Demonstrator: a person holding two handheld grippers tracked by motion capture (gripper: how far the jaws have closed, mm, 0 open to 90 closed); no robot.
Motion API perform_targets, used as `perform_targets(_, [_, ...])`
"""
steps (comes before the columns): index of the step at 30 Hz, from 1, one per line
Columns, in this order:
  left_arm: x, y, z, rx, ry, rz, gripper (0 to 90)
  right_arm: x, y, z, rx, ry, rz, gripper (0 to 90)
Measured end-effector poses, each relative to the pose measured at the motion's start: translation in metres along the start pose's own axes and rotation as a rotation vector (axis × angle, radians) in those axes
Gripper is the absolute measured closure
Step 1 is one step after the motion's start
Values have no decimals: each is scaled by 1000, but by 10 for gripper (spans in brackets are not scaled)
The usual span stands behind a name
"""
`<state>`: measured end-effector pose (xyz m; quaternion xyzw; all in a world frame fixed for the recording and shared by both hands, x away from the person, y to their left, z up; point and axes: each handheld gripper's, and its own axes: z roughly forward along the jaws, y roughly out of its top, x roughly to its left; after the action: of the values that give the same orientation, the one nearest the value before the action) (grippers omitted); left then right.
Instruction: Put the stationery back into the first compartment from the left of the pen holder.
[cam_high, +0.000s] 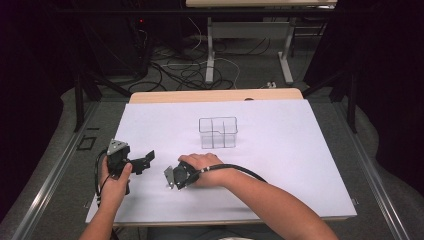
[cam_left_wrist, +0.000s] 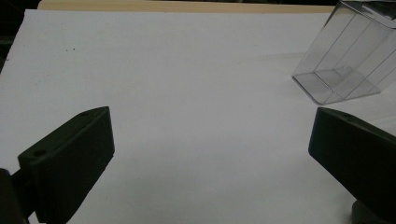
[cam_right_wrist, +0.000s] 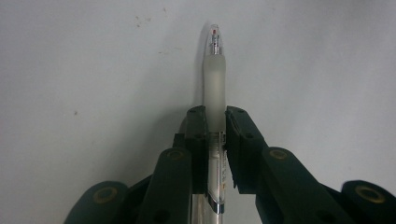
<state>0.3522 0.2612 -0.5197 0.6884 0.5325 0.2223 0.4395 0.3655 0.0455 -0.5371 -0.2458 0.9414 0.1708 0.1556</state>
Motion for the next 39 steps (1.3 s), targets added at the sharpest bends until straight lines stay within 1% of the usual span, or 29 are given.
perform_targets(3, [0,0,0,0,-1,0,4,0,0,0,3,1,-7,798])
perform_targets(4, [0,0,0,0,-1,0,4,-1,0,-1,13,12,-6,798])
perform_targets(5, [0,0,0,1,-1,0,4,0,0,0,3,0,0,798])
perform_targets(6, [0,0,0,1,0,1,4,0,0,0,3,0,2,798])
perform_targets(7, [0,0,0,1,0,1,4,-1,0,-1,13,11,5,798])
perform_targets(8, [0,0,0,1,0,1,4,-1,0,-1,7,2,11,798])
perform_targets(9, [0,0,0,0,0,0,4,0,0,-2,9,3,22,799])
perform_targets(10, [0,0,0,0,0,0,4,-1,0,-3,1,8,20,798])
perform_targets(12, [0,0,0,0,0,0,4,-2,0,-5,0,-1,44,798])
perform_targets(13, [0,0,0,0,0,0,4,-2,-1,-6,-20,-16,55,799])
perform_targets(14, [0,0,0,0,1,0,4,-3,-1,-8,-18,-13,72,798])
perform_targets(15, [0,0,0,0,0,-1,4,-3,-1,-10,-27,-22,87,798])
perform_targets(17, [0,0,0,0,1,0,4,-6,-2,-15,-40,-36,101,798])
perform_targets(19, [0,0,0,-1,0,-1,4,-7,-3,-19,-65,-48,131,798])
perform_targets(20, [0,0,0,-1,1,-1,4,-8,-3,-22,-70,-49,138,799])
perform_targets(21, [0,0,0,-2,1,-2,4,-9,-4,-23,-86,-61,147,799])
perform_targets(23, [1,0,0,-1,1,-2,4,-10,-5,-28,-94,-66,168,798])
perform_targets(26, [1,0,0,-2,1,-4,4,-13,-8,-35,-121,-79,205,798])
perform_targets(28, [1,0,0,1,-1,-4,4,-14,-11,-39,-154,-89,227,798])
perform_targets(30, [1,0,0,1,0,-4,4,-14,-15,-43,-174,-101,253,798])
perform_targets(34, [1,0,0,0,1,-10,4,-17,-23,-52,-198,-127,292,798])
perform_targets(36, [1,0,0,1,1,-11,4,-18,-27,-56,-224,-134,328,798])
perform_targets(37, [1,0,0,3,0,-12,4,-19,-30,-58,-236,-142,338,798])
perform_targets(38, [1,0,0,2,-1,-12,4,-19,-32,-60,-240,-147,356,798])
perform_targets(39, [1,-1,0,2,-1,-10,4,-20,-35,-62,-260,-148,368,798])
